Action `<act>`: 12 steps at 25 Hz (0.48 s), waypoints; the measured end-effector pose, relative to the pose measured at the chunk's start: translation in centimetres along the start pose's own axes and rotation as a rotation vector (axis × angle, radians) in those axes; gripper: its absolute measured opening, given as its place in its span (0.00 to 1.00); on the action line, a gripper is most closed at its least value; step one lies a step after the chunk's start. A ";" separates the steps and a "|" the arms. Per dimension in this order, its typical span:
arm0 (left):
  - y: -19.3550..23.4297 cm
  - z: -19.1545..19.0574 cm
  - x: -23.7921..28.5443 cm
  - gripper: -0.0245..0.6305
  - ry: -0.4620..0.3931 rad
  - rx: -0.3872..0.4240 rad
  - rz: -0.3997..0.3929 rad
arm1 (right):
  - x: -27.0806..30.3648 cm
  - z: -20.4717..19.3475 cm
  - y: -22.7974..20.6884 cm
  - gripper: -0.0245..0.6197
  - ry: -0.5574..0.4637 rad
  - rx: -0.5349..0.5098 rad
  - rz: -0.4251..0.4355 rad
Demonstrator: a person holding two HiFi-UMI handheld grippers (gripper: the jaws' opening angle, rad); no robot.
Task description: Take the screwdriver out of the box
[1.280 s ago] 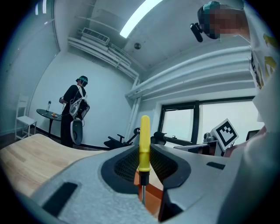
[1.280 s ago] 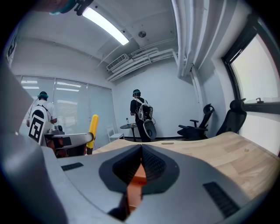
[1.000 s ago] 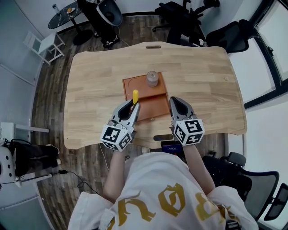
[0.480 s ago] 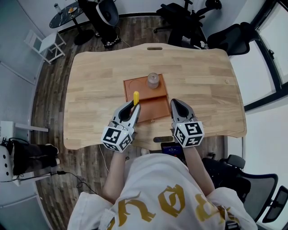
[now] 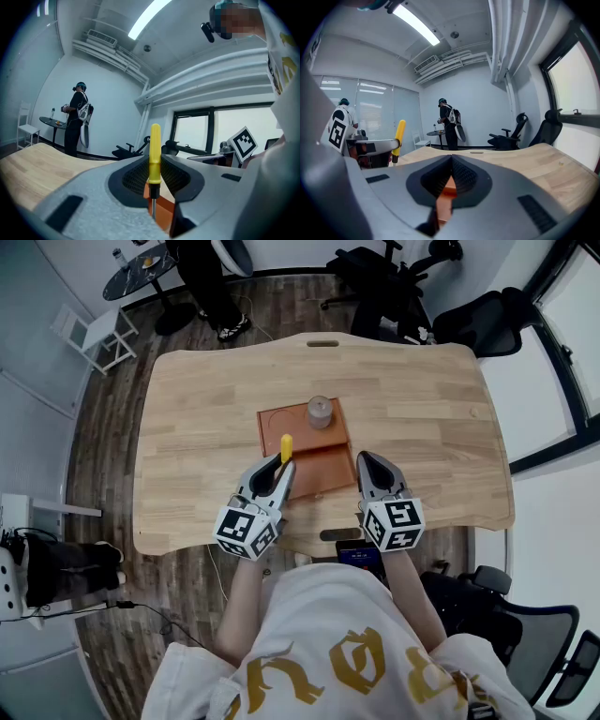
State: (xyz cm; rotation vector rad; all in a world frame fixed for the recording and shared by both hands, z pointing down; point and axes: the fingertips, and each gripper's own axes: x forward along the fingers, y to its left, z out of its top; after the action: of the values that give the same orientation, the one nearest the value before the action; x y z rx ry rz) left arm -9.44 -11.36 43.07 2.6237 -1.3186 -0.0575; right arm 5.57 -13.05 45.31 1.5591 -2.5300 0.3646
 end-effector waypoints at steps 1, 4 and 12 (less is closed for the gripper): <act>0.0 -0.1 0.0 0.15 0.002 0.000 0.000 | 0.0 0.0 0.0 0.05 0.000 0.001 0.000; 0.3 -0.3 0.2 0.15 0.010 -0.004 0.001 | 0.1 -0.1 -0.2 0.05 0.003 0.004 -0.001; 0.4 -0.8 0.6 0.15 0.020 -0.013 0.005 | 0.3 -0.6 -1.0 0.05 0.014 0.014 -0.010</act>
State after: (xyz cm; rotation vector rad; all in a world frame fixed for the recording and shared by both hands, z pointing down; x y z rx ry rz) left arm -9.31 -11.95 43.92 2.6033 -1.3132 -0.0386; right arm 6.31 -13.57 46.07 1.5678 -2.5144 0.3913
